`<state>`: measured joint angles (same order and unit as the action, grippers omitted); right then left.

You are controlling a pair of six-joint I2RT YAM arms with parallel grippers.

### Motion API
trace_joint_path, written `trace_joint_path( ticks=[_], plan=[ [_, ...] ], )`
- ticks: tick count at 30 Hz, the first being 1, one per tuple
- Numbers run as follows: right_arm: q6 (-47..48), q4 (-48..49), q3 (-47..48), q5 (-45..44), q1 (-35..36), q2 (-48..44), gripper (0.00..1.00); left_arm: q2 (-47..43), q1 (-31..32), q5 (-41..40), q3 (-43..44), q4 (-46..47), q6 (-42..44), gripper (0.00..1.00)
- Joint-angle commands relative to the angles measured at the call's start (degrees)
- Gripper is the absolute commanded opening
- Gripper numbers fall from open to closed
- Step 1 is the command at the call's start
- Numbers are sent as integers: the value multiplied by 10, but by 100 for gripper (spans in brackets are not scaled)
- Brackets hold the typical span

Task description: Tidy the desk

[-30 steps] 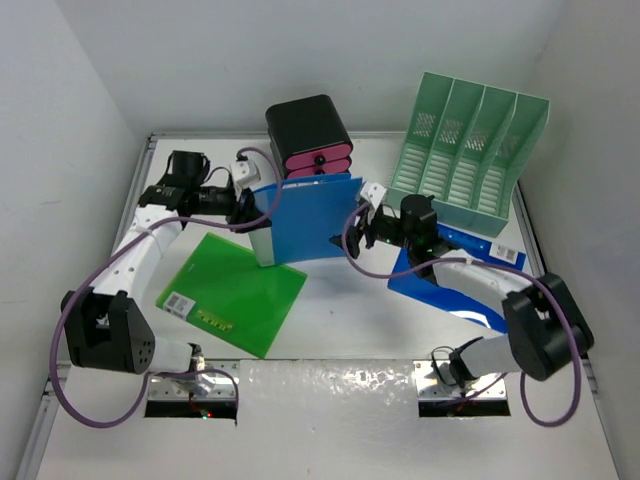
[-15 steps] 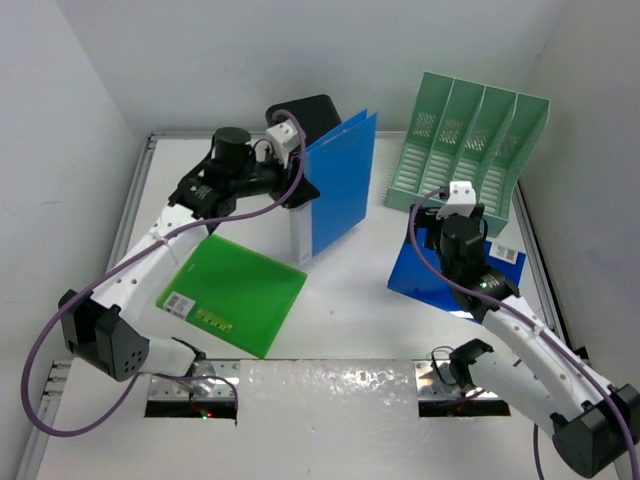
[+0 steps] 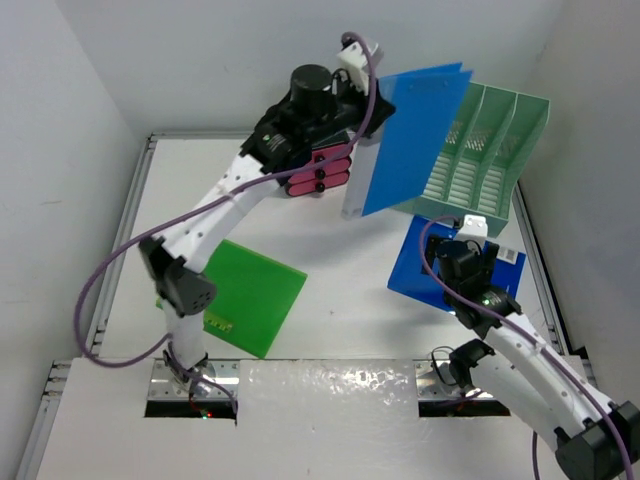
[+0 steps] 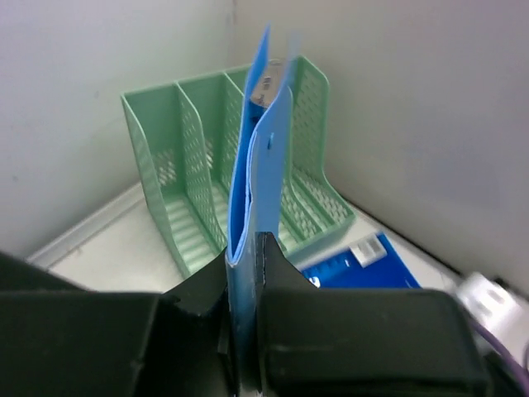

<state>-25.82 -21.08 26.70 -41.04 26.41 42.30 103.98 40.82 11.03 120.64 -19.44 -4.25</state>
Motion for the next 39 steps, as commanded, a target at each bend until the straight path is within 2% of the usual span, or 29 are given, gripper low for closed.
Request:
trace_joint_path(
  ticks=[1,4,10,14,18,30,32,39],
  plan=[
    [-30,-23,0,-46,-1,-48,99,67,1,-68,117,27,-8,0],
    [-34,-35,-7,-57,-1,-84,99,123,1,-87,202,27,1,0],
    [-34,-47,-1,-72,0,-113,99,147,3,-108,206,70,32,0],
    [-23,-47,9,-63,-1,-111,99,176,24,-179,250,94,71,0],
    [-24,-58,6,-69,0,-113,99,204,42,-211,302,108,76,0],
    [-25,-113,44,-56,-1,-129,97,365,80,-377,470,184,131,0],
    [-24,-121,61,-61,-1,-128,96,372,88,-408,471,230,159,0],
    [-15,-134,79,-70,0,-129,96,402,98,-407,471,306,181,0]
  ],
)
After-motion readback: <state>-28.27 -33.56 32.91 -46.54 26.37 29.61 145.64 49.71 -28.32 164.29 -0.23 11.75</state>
